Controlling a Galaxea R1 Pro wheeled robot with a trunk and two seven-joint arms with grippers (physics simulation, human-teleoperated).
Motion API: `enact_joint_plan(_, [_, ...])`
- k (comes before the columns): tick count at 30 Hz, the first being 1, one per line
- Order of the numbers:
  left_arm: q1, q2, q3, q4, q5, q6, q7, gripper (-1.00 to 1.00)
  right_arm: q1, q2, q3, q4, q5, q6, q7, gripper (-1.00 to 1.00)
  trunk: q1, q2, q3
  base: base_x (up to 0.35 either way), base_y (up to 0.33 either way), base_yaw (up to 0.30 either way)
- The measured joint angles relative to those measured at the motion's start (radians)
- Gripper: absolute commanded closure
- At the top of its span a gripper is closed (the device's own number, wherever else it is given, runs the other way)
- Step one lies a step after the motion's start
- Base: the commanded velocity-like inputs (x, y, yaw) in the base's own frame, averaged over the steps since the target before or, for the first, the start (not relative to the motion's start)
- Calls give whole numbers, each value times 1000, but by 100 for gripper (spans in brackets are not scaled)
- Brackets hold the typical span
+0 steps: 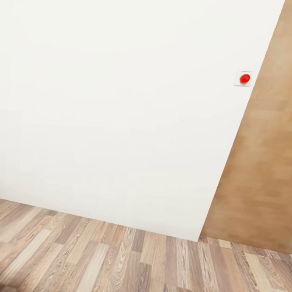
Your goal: Put all the toys in the child's room - the three board games (two on the bed and one on the table), the two jigsaw puzzles on the table, and the tennis ball on the table - inside the toy box on the table in the child's room.
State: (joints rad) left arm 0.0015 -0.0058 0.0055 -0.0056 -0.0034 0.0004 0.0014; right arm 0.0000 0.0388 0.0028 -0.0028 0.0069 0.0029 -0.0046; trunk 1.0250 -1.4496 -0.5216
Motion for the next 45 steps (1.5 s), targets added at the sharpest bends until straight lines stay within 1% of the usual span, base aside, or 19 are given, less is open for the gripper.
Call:
enact_joint_plan(7, [0, -5, -1, 0, 1, -11, 0, -100, 0, 1, 1, 0, 0, 0, 0, -100, 0, 0, -10, 0, 0, 162])
enact_joint_plan(12, [0, -6, 1, 0, 6, -53, -1, -100, 4, -1, 0, 0, 0, 0, 0, -100, 0, 0, -17, 0, 0, 153])
enact_joint_plan(23, [0, -6, 1, 1, 8, -61, 0, -100, 12, -1, 0, 0, 0, 1, 0, -100, -42, 77, 2, 0, 0, 106])
enact_joint_plan(38, [0, -6, 1, 1, 9, -67, 1, -100, 12, 0, -1, 0, -3, -10, 0, -100, -100, 182, 45, 0, 0, 4])
enact_joint_plan(41, [0, -5, 3, 1, 9, -67, 1, -100, 12, -3, -1, -1, -3, -14, 0, -100, -111, 203, 54, 0, 0, 0])
enact_joint_plan(45, [-1, -4, 5, -8, 9, -66, 2, -100, 11, -14, -3, -5, -3, -28, 0, -100, -126, 231, 66, 0, 0, 0])
